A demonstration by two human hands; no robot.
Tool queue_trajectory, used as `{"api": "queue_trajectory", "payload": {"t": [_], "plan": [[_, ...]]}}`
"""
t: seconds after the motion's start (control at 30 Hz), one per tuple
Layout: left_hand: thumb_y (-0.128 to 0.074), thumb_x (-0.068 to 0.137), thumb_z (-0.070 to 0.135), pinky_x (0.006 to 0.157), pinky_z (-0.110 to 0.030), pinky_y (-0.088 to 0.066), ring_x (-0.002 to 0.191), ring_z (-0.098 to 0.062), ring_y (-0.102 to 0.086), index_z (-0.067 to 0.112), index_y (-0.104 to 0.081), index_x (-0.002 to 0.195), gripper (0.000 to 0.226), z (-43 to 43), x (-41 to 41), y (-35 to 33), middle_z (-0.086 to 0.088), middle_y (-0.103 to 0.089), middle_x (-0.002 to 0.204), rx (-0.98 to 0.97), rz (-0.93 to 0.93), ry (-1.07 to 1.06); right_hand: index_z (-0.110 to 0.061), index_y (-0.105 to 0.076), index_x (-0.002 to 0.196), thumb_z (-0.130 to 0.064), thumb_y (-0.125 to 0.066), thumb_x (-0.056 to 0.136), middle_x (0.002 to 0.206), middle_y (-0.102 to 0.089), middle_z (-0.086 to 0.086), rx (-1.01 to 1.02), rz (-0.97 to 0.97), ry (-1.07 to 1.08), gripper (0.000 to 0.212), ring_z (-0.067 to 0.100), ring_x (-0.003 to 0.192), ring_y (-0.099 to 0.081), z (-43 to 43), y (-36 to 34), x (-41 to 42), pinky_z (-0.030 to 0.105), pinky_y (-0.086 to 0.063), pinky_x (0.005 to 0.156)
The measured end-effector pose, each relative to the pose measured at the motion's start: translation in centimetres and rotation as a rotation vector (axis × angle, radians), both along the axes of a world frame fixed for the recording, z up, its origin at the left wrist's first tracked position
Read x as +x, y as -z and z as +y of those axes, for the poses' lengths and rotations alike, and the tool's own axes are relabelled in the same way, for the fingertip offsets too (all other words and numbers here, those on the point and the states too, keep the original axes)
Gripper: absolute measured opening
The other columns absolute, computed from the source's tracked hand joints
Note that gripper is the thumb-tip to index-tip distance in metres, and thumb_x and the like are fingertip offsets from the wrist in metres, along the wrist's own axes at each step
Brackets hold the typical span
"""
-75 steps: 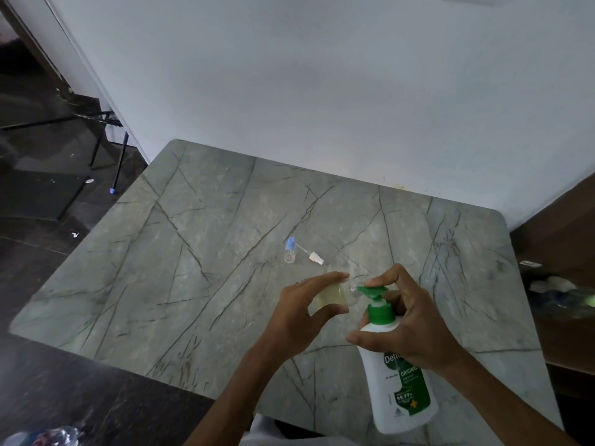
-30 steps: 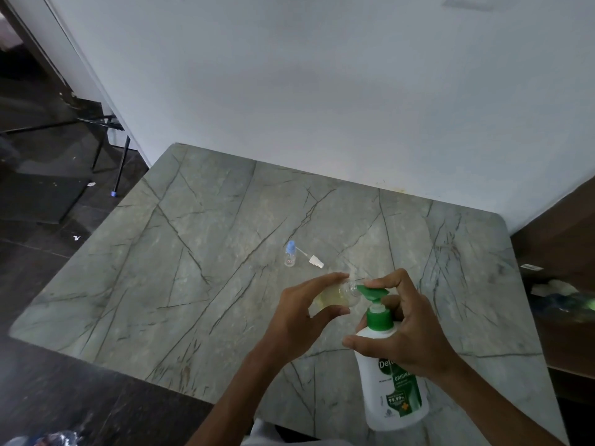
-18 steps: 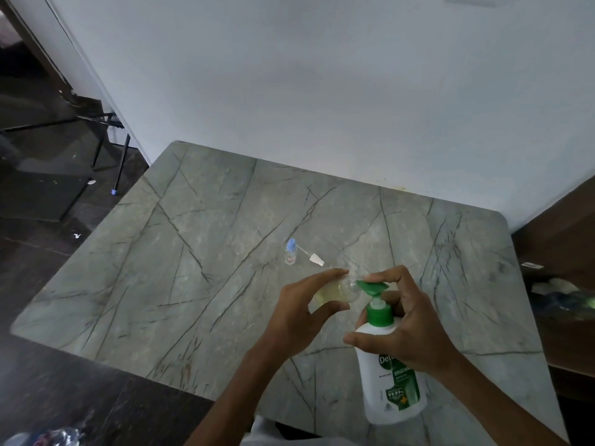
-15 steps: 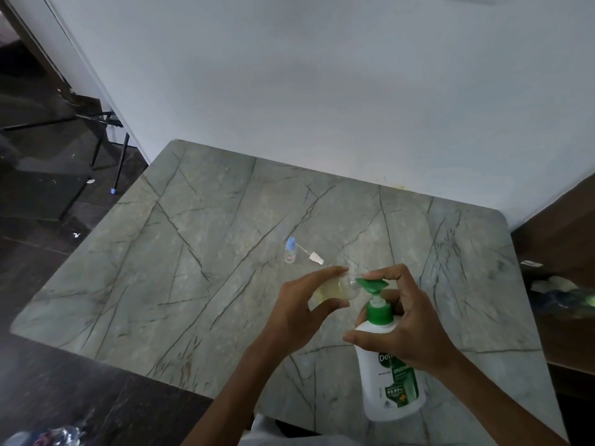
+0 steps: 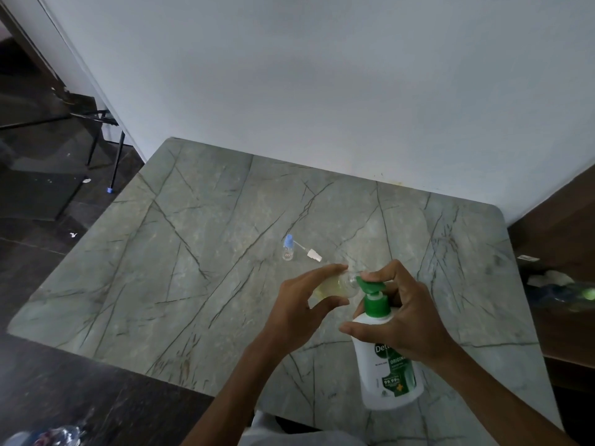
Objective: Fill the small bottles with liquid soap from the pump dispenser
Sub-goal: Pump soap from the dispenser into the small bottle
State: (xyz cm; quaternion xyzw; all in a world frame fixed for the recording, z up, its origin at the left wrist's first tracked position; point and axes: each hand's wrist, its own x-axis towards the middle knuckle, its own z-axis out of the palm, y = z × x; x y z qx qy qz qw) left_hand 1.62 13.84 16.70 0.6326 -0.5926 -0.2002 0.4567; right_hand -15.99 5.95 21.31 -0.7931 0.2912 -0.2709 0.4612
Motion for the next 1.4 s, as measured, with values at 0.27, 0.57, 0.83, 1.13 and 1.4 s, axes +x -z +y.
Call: {"api": "queue_trajectory", "payload": {"t": [0.27,0.57,0.83,1.13,1.4], "plan": [[-0.075,0.081,0.024,0.086,-0.003,-0.04,0.102,0.019,-0.053,0.018,-0.061,0.126,0.048,-0.33,0.13,0.18,0.017,-0.061,0.116,-0.023,-0.021,-0.025,-0.025,-0.046,0.113,-0.031,-0.092,0.056,0.084,-0.072,-0.01,0.008,0.015,-0.029,0.074,0.008,0.07,-0.071,0.11,0.18,-0.02,0.016,-0.055,0.063],[-0.073,0.082,0.028,0.081,0.0,-0.039,0.099,0.022,-0.051,0.022,-0.058,0.128,0.049,-0.56,0.49,-0.08,0.018,-0.059,0.117,-0.005,-0.031,-0.002,-0.022,-0.046,0.109,-0.026,-0.095,0.052,0.082,-0.073,0.001,0.063,0.018,-0.001,0.075,0.012,0.065,-0.071,-0.12,0.5,-0.04,0.021,-0.056,0.059],[-0.072,0.083,0.03,0.088,-0.006,-0.043,0.109,-0.003,-0.061,0.022,-0.058,0.129,0.049,-0.34,0.12,0.31,0.007,-0.065,0.124,0.012,-0.004,0.029,-0.019,-0.048,0.099,-0.03,-0.09,0.056,0.083,-0.072,0.001,0.073,-0.001,-0.015,0.061,0.012,0.064,-0.071,-0.58,0.35,0.06,0.02,-0.056,0.058],[-0.073,0.082,0.027,0.086,-0.002,-0.04,0.106,0.015,-0.053,0.022,-0.059,0.128,0.049,-0.36,0.13,0.38,0.018,-0.059,0.121,-0.007,0.004,-0.033,-0.023,-0.045,0.114,-0.032,-0.09,0.055,0.084,-0.072,0.002,0.116,0.006,-0.044,0.074,0.014,0.066,-0.071,-0.21,0.55,-0.1,0.021,-0.056,0.059],[-0.074,0.082,0.021,0.087,-0.002,-0.039,0.106,0.021,-0.051,0.022,-0.058,0.128,0.049,-0.07,-0.04,0.57,0.017,-0.059,0.121,0.01,0.017,-0.034,-0.024,-0.045,0.112,-0.034,-0.09,0.054,0.085,-0.073,-0.007,0.12,0.022,-0.033,0.074,0.012,0.067,-0.071,0.21,0.58,-0.03,0.018,-0.055,0.061]]}}
